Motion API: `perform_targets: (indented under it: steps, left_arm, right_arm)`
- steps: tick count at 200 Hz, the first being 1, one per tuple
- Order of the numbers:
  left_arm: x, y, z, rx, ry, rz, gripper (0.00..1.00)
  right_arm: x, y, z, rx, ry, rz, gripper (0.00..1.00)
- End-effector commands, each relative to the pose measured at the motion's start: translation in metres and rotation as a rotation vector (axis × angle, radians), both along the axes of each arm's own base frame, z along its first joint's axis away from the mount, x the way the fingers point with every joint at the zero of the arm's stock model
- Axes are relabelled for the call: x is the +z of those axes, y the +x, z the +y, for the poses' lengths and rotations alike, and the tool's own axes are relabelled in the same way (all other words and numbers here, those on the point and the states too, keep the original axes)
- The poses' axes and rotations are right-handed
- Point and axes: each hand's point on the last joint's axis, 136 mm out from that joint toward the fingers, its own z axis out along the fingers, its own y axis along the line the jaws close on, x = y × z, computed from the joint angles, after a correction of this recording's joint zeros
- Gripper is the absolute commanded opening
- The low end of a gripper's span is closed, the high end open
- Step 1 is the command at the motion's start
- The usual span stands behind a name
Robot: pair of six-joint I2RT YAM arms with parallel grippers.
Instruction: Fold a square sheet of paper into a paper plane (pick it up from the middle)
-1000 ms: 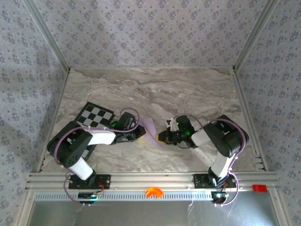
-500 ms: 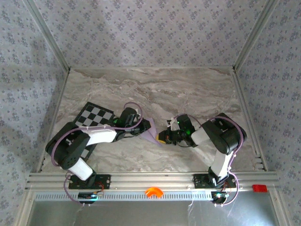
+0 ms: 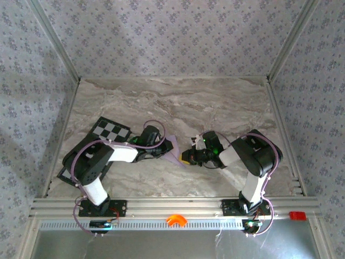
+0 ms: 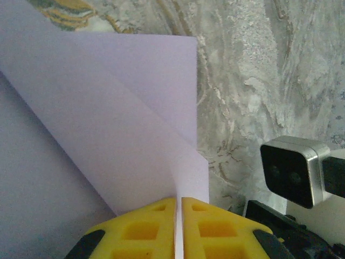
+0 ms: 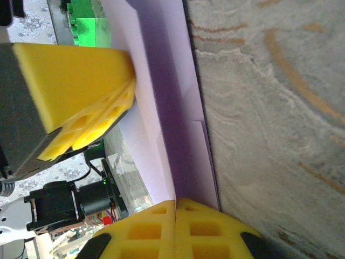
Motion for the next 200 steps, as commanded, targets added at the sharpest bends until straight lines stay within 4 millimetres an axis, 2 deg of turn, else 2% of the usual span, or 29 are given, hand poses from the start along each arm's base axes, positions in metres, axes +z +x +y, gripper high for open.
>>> perform_targets:
  steps: [1, 28, 85, 156, 200]
  left_arm:
    - [0.003, 0.008, -0.003, 0.037, -0.017, -0.011, 0.11]
    - [-0.001, 0.009, -0.003, 0.044, -0.013, -0.004, 0.11]
    - [0.006, 0.011, -0.01, 0.015, -0.042, -0.025, 0.11]
    - [-0.003, 0.007, -0.017, -0.028, -0.033, -0.005, 0.11]
    - [-0.015, 0.004, -0.012, -0.022, 0.002, 0.032, 0.11]
  right_arm:
    - [-0.027, -0.005, -0.009, -0.036, -0.1, 0.079, 0.0]
    - [-0.027, -0.006, -0.01, -0.03, -0.111, 0.074, 0.0]
    - [-0.03, -0.006, -0.01, -0.033, -0.124, 0.074, 0.0]
    - [-0.034, -0.009, -0.011, -0.03, -0.138, 0.076, 0.0]
    - [-0.036, -0.011, -0.012, -0.025, -0.147, 0.079, 0.0]
